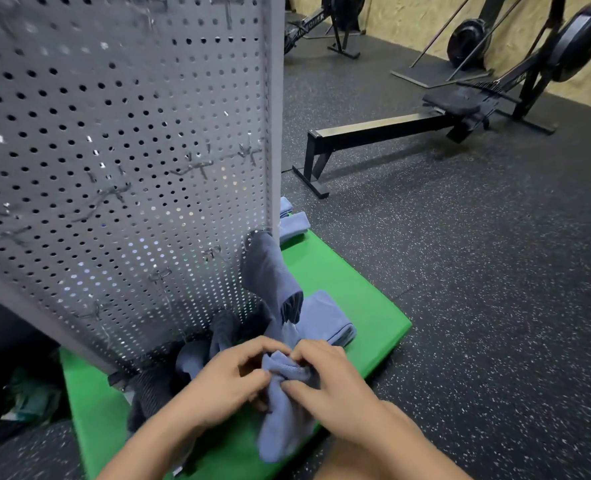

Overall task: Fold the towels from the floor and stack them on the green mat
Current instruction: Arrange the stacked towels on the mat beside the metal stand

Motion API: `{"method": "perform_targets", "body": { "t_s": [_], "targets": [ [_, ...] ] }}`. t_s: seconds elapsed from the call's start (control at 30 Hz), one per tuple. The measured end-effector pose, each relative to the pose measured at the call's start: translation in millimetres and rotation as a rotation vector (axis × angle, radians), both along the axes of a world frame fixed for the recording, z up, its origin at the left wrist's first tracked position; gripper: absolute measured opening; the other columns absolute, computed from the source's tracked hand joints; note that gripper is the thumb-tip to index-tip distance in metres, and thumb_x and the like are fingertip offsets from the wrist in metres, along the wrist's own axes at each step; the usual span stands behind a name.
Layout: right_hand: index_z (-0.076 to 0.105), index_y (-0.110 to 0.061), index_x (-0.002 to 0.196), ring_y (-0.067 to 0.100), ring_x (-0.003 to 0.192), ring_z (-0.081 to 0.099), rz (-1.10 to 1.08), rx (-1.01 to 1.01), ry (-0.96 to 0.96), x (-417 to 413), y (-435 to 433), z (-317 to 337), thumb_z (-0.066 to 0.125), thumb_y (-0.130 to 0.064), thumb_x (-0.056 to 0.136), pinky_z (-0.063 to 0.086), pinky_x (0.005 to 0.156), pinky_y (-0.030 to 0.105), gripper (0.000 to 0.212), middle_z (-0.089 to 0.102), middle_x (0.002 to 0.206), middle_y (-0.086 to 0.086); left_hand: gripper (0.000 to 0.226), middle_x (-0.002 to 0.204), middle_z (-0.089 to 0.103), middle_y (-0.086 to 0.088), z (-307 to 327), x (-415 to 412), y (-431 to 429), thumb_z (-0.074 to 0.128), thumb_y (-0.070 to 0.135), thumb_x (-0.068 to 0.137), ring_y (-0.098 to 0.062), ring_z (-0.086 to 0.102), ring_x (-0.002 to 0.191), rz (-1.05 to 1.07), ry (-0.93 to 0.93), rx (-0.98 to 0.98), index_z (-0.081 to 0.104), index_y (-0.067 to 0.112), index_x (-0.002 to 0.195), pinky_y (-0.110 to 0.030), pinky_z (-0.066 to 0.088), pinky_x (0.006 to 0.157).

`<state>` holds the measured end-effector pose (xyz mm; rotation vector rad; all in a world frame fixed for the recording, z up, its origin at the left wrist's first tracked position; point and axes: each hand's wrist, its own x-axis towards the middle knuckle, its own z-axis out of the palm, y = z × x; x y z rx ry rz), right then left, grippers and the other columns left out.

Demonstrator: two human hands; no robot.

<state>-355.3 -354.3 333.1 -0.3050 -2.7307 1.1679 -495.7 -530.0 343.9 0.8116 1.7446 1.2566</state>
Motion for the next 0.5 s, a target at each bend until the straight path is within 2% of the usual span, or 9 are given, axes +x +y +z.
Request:
{"method": "perform_targets", "body": {
  "t_s": [0.07, 0.13, 0.17, 0.23, 0.27, 0.33, 0.43, 0.5],
  "targets": [
    [0.052, -0.04, 0.093, -0.009, 0.097, 0.05, 0.015, -0.021, 0.004, 1, 2, 16, 0.073, -0.031, 0.09, 0.035, 0.093, 0.021, 0.023, 0.057, 0.096, -0.034, 0.036, 0.1, 0.076, -0.018, 19, 0, -3, 0.054, 0.007, 0.086, -0.025, 0.069, 0.079, -0.017, -0.102, 0.01, 0.075, 0.023, 0.111, -0.037, 0.061, 0.072],
    [0.056, -0.037, 0.095, 0.0, 0.099, 0.056, 0.007, -0.071, 0.008, -4, 6, 29, 0.071, -0.033, 0.089, 0.043, 0.095, 0.03, 0.016, 0.062, 0.096, -0.025, 0.028, 0.091, 0.075, -0.022, 31, -3, -6, 0.056, 0.004, 0.086, -0.027, 0.071, 0.078, -0.017, -0.087, 0.022, 0.072, 0.017, 0.106, -0.037, 0.06, 0.071],
    [0.058, -0.036, 0.097, 0.005, 0.1, 0.06, 0.0, -0.1, 0.007, -7, 9, 36, 0.07, -0.035, 0.088, 0.047, 0.096, 0.037, 0.014, 0.065, 0.096, -0.02, 0.024, 0.087, 0.074, -0.021, 35, -5, -8, 0.059, 0.004, 0.087, -0.024, 0.07, 0.074, -0.01, -0.022, 0.018, 0.071, 0.017, 0.103, -0.035, 0.058, 0.07],
    [0.062, -0.035, 0.101, 0.012, 0.104, 0.064, -0.002, -0.134, 0.021, -16, 13, 48, 0.068, -0.038, 0.089, 0.05, 0.098, 0.046, 0.014, 0.07, 0.099, -0.015, 0.016, 0.077, 0.068, -0.009, 41, -13, -13, 0.07, 0.013, 0.087, -0.012, 0.06, 0.068, 0.023, 0.243, -0.009, 0.072, 0.023, 0.099, -0.03, 0.05, 0.068],
    [0.064, -0.034, 0.103, 0.013, 0.105, 0.065, -0.005, -0.139, 0.04, -21, 14, 54, 0.067, -0.039, 0.09, 0.05, 0.099, 0.046, 0.014, 0.071, 0.1, -0.015, 0.012, 0.074, 0.065, 0.0, 44, -17, -15, 0.074, 0.023, 0.085, -0.007, 0.057, 0.067, 0.067, 0.375, -0.016, 0.073, 0.027, 0.096, -0.03, 0.047, 0.066],
    [0.066, -0.032, 0.106, 0.011, 0.106, 0.066, -0.018, -0.147, 0.086, -32, 13, 64, 0.066, -0.038, 0.093, 0.05, 0.1, 0.045, 0.014, 0.072, 0.102, -0.015, 0.014, 0.079, 0.063, 0.007, 50, -26, -18, 0.076, 0.043, 0.079, -0.006, 0.061, 0.073, 0.208, 0.551, -0.005, 0.074, 0.032, 0.088, -0.031, 0.047, 0.07],
    [0.068, -0.03, 0.107, 0.012, 0.103, 0.067, -0.046, -0.118, 0.129, -55, 9, 77, 0.064, -0.039, 0.095, 0.052, 0.097, 0.047, 0.015, 0.073, 0.102, -0.013, 0.02, 0.095, 0.061, 0.011, 63, -36, -19, 0.075, 0.049, 0.079, -0.01, 0.065, 0.09, 0.378, 0.637, 0.069, 0.071, 0.03, 0.082, -0.026, 0.05, 0.078],
    [0.069, -0.032, 0.107, 0.015, 0.101, 0.066, -0.07, -0.012, 0.164, -74, 4, 83, 0.061, -0.042, 0.096, 0.051, 0.095, 0.048, 0.017, 0.073, 0.101, -0.014, 0.016, 0.09, 0.066, 0.012, 70, -42, -18, 0.075, 0.045, 0.083, -0.007, 0.065, 0.085, 0.505, 0.671, 0.059, 0.068, 0.03, 0.083, -0.03, 0.05, 0.076]
  ]
}}
